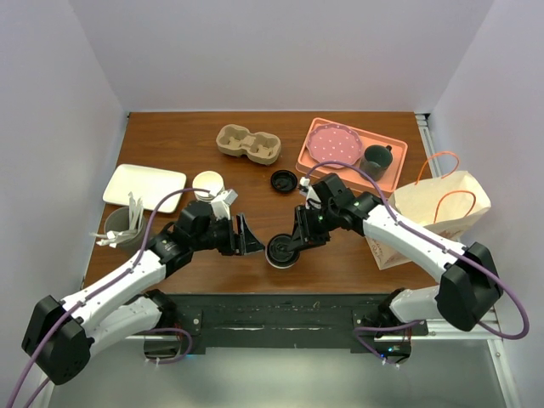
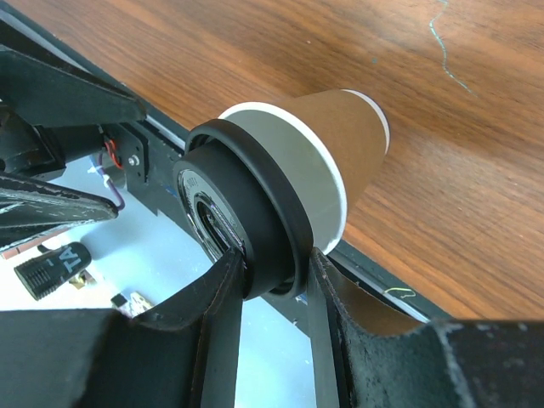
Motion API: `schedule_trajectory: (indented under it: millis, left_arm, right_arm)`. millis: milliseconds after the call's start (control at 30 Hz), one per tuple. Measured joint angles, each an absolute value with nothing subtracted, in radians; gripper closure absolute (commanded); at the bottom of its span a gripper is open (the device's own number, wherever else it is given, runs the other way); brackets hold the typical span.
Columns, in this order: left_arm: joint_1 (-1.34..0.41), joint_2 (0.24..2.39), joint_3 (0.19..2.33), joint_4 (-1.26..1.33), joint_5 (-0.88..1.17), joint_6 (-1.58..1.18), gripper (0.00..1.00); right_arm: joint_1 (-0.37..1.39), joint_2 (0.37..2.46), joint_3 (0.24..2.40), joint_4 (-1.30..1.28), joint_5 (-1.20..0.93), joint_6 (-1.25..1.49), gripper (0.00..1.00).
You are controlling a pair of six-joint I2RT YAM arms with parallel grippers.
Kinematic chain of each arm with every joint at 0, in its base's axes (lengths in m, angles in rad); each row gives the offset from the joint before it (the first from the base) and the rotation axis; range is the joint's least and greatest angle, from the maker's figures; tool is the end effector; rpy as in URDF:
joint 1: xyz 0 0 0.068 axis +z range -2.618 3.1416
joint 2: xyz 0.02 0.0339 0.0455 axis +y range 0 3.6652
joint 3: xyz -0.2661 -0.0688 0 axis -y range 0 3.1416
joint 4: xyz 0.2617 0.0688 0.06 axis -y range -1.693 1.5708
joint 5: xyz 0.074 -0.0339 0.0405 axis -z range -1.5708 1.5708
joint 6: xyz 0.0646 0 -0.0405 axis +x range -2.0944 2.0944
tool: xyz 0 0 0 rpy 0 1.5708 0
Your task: Pack the takeout coffee
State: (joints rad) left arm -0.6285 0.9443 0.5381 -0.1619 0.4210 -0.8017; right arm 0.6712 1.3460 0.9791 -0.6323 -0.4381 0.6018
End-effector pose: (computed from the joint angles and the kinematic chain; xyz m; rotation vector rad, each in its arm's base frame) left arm 0.1788 -0.1626 0.2092 0.0710 2.3686 -1.2254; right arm 0.2164 0.2069 0.2236 -0.2775 2.7647 0.9806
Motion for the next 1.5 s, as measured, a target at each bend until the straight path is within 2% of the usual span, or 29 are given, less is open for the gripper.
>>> schedule_trajectory:
  millis: [433, 900, 1300, 1500]
  left_arm:
    - [-0.628, 0.98, 0.525, -0.135, 0.424, -0.801, 0.37]
    - [-0.628, 1.023, 0.523, -0.121, 0.425, -0.801, 0.39]
    - [-0.628, 1.035, 0.508, -0.113, 0.432, -0.801, 0.4]
    - [-0.628, 1.066, 0.508, -0.082, 0.442, -0.8, 0.41]
  right_arm:
    - [0.671, 1.368, 0.979, -0.627, -0.441, 0.602, 0.72]
    - [0.671, 1.387, 0.979, -0.629, -0.441, 0.601, 0.55]
    - [0.671, 1.389, 0.984, -0.643, -0.437, 0.601, 0.5]
    - [0.671, 1.388, 1.019, -0.675, -0.432, 0.599, 0.43]
